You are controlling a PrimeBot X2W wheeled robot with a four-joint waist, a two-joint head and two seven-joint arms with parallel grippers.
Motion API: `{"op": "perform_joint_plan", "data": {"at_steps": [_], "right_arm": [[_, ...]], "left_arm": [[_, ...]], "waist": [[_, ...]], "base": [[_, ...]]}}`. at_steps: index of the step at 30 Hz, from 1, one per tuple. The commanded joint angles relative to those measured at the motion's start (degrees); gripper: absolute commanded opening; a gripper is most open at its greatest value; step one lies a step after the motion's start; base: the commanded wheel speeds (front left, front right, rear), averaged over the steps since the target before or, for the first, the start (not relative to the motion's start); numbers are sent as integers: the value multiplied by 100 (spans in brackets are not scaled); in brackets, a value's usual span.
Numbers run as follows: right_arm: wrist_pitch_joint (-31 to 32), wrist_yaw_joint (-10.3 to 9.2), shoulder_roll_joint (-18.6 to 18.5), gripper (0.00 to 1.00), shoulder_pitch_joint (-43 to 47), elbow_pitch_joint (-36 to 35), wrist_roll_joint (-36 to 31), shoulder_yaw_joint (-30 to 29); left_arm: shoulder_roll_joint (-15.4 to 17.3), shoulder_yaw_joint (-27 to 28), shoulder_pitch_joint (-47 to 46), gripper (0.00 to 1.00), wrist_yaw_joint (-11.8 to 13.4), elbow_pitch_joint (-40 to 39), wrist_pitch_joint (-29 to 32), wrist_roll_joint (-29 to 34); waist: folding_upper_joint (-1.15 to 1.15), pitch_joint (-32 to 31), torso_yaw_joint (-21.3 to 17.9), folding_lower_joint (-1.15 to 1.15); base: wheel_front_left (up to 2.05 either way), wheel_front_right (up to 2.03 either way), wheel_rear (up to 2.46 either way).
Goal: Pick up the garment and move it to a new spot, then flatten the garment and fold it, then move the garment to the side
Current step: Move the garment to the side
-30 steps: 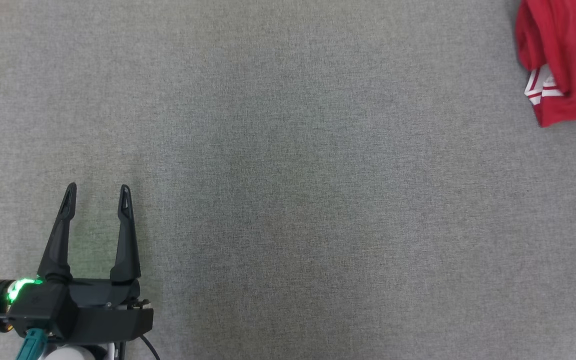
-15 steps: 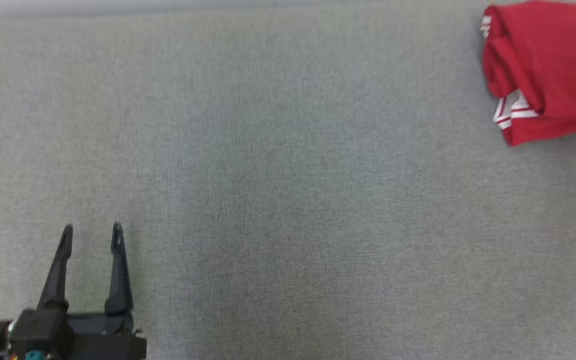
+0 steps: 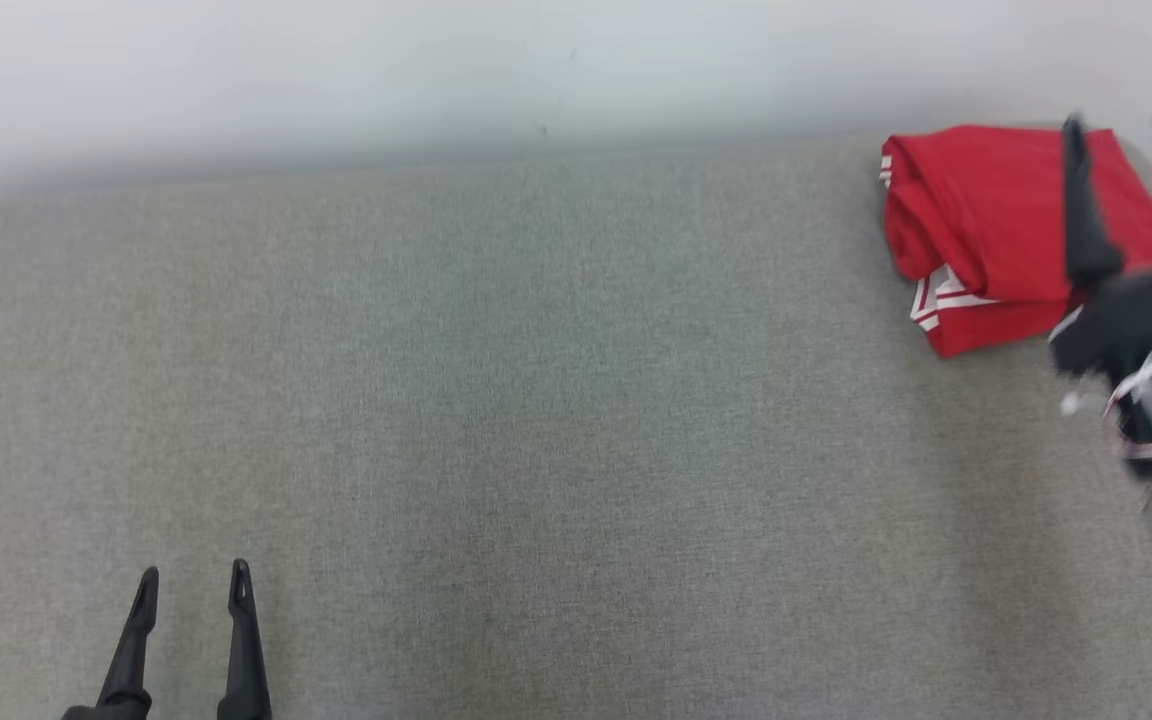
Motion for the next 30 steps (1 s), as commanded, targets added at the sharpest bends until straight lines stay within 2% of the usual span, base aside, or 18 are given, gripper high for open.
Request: {"op": "perform_joint_plan", "data": {"at_steps": [1, 5, 6, 14, 21, 30], "right_arm": [[-1, 3, 214, 100, 455, -282, -227, -234], [-1, 3, 727, 100, 1307, -1060, -594, -668], [-1, 3, 727, 100, 1307, -1060, -594, -668], [-1, 3, 1469, 100, 2870, -2263, -744, -972], [-1, 3, 2010, 100, 3746, -2676, -792, -1097], [-1, 3, 2320, 100, 4416, -2790, -909, -804]], "left_arm": [[-8, -7, 112, 100, 40, 15, -9, -16], [-9, -30, 229, 100, 85, 35, -9, -42], [-9, -30, 229, 100, 85, 35, -9, -42], [-10, -170, 326, 100, 126, 50, -9, -59], [-9, -239, 462, 100, 150, 68, -9, -66], [-9, -314, 529, 100, 182, 93, -9, -77]], "waist": [[1, -287, -41, 2], [1, -442, -53, 2], [1, -442, -53, 2], [1, -663, 20, 2], [1, -809, 9, 2], [1, -897, 105, 2]], "base": [[0, 0, 0], [0, 0, 0], [0, 0, 0], [0, 0, 0], [0, 0, 0], [0, 0, 0]]}}
